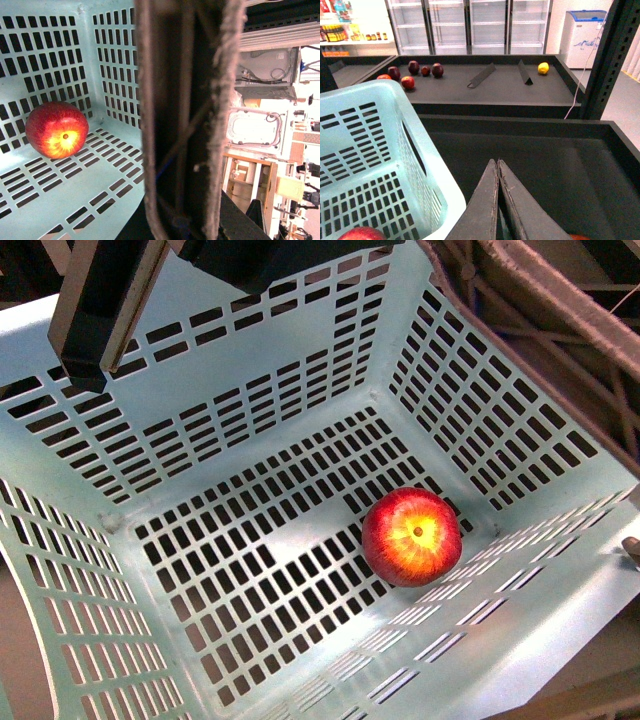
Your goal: Pick apple with right arm and hold basket with left
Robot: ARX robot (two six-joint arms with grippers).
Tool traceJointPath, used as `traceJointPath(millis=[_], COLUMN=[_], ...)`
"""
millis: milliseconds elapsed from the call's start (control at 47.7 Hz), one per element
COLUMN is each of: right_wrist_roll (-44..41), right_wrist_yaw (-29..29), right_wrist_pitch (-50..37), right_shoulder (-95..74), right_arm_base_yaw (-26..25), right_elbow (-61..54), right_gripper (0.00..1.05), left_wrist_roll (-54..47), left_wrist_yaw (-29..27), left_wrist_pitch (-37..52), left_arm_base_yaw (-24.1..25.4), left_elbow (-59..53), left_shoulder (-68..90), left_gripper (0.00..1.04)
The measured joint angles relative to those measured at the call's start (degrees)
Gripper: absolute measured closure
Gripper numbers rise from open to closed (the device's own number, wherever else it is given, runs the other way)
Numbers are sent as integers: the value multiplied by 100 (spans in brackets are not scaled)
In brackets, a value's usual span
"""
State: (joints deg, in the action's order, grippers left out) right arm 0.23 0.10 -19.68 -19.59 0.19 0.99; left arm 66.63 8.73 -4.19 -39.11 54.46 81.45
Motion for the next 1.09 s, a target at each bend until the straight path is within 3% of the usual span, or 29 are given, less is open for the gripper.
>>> traceJointPath(millis=[566, 671, 859, 1090], right_wrist_roll=[0, -4, -4, -7], right_wrist_yaw=[0, 2, 4, 4], right_wrist_pitch=[966, 1860, 1952, 1958], right_shoulder=[960, 1685, 1915, 1923], right_arm_base_yaw=[0, 0, 0, 0], right_elbow=[0, 2, 2, 2], right_gripper=[103, 103, 103, 67], left_wrist_roll=[0, 2, 2, 0], left_wrist_yaw=[2, 0, 0, -2], left_wrist_pitch=[0, 0, 0, 0], left_arm_base_yaw=[0, 0, 0, 0], left_elbow=[0, 0, 0, 0], left_shoulder=[0, 0, 0, 0], left_gripper=[98, 98, 98, 98])
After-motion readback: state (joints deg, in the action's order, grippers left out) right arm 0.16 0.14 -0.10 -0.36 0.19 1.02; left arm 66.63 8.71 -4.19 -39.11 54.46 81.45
